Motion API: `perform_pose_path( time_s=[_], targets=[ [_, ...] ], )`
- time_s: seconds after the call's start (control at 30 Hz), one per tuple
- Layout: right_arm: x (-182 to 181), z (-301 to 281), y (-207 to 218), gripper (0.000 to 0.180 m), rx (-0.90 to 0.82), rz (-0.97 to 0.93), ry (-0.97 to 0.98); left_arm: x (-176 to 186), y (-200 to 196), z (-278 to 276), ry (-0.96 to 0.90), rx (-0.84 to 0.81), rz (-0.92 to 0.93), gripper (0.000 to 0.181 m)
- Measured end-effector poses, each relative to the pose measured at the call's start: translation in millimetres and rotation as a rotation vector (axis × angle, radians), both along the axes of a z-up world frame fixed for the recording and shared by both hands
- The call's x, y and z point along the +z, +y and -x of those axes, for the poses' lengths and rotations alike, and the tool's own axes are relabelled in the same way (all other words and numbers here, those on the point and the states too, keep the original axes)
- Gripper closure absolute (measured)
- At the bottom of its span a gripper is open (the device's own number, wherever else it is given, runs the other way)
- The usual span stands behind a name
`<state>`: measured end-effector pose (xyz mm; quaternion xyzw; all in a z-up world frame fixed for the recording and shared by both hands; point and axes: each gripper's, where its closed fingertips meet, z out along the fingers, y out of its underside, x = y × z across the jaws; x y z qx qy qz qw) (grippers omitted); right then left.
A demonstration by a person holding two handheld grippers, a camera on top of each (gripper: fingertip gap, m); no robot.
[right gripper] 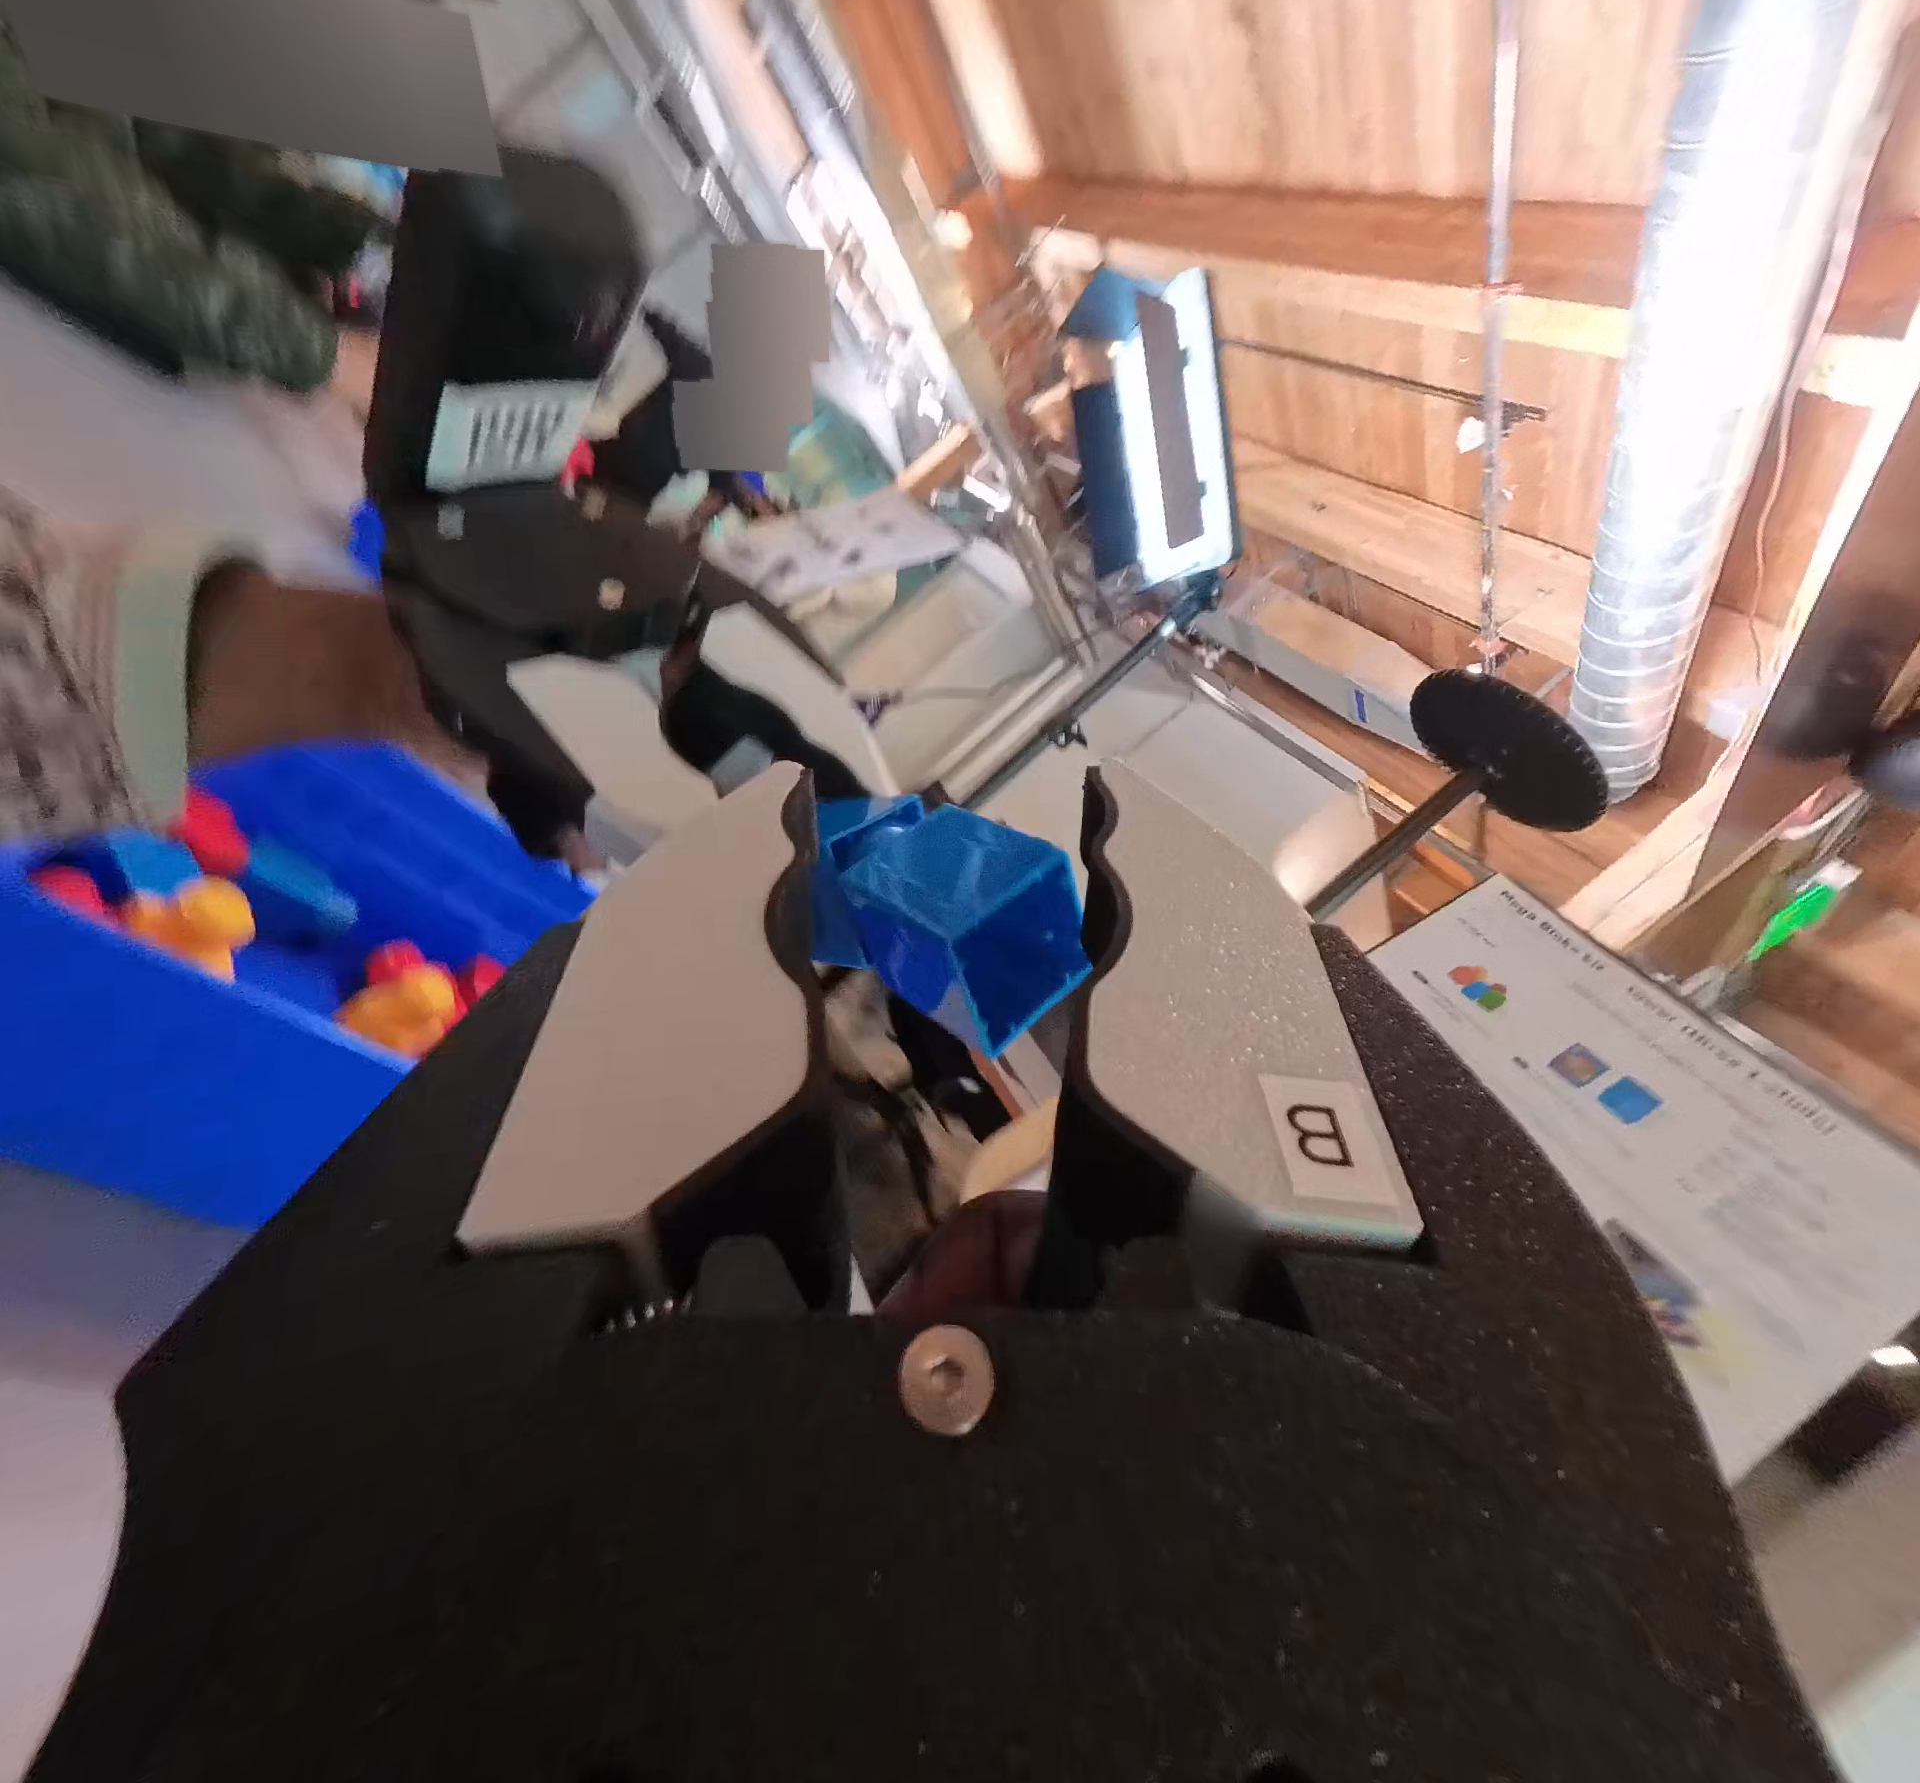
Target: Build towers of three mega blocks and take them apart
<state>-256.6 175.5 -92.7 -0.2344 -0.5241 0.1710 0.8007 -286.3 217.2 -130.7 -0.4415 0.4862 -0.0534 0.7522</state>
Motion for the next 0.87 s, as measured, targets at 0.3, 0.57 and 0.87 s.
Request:
perform_pose_path(
  time_s=[0.3, 0.57, 0.87],
  targets=[
    [36.3, -17.6, 31.6, 0.108, 0.367, 0.791, 0.376, 38.1, 5.0, 1.1, -0.402, -0.068, -0.036, 0.145],
    [19.9, -1.7, 37.6, 0.141, 0.224, 0.861, 0.269, 24.2, 3.2, -21.7, -0.07, 0.131, -0.275, 0.145],
    [27.9, -12.7, 25.5, 0.145, 0.336, 0.875, 0.261, 38.5, -14.2, -32.8, -0.059, 0.158, -0.359, 0.145]
  ],
)
